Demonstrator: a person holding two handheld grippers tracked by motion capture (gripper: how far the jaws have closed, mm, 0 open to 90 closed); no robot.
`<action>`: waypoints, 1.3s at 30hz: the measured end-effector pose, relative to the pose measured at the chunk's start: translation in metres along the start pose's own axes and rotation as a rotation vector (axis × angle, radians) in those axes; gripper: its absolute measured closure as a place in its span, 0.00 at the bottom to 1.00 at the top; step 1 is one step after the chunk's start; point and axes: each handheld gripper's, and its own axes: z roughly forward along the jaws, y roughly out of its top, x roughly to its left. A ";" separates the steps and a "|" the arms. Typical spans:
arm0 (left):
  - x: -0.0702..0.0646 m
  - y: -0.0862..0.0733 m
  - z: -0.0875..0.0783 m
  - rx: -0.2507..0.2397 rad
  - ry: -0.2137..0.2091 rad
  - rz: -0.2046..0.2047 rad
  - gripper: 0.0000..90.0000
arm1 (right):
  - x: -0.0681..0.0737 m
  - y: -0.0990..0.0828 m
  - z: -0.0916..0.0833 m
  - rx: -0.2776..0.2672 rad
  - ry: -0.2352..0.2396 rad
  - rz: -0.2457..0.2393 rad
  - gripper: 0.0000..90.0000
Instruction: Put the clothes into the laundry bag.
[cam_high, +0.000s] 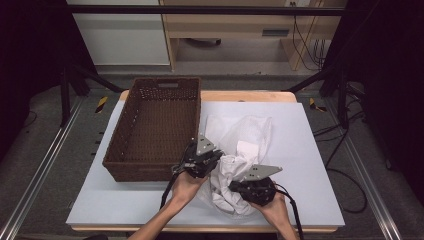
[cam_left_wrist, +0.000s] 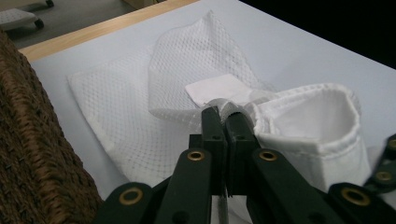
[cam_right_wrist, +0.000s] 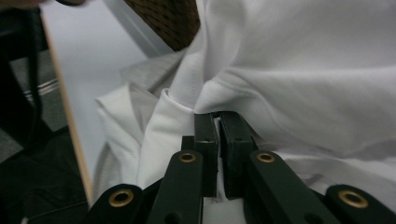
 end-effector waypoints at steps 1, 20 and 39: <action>-0.001 0.000 0.000 0.000 -0.008 0.001 0.98 | -0.002 0.000 0.004 0.014 -0.009 0.014 0.97; 0.002 -0.026 -0.009 -0.016 -0.023 0.009 0.98 | -0.012 0.006 -0.014 -0.196 -0.220 0.067 0.50; 0.008 -0.021 -0.017 -0.039 -0.024 -0.010 0.98 | -0.006 0.016 0.013 -0.138 -0.021 -0.001 0.97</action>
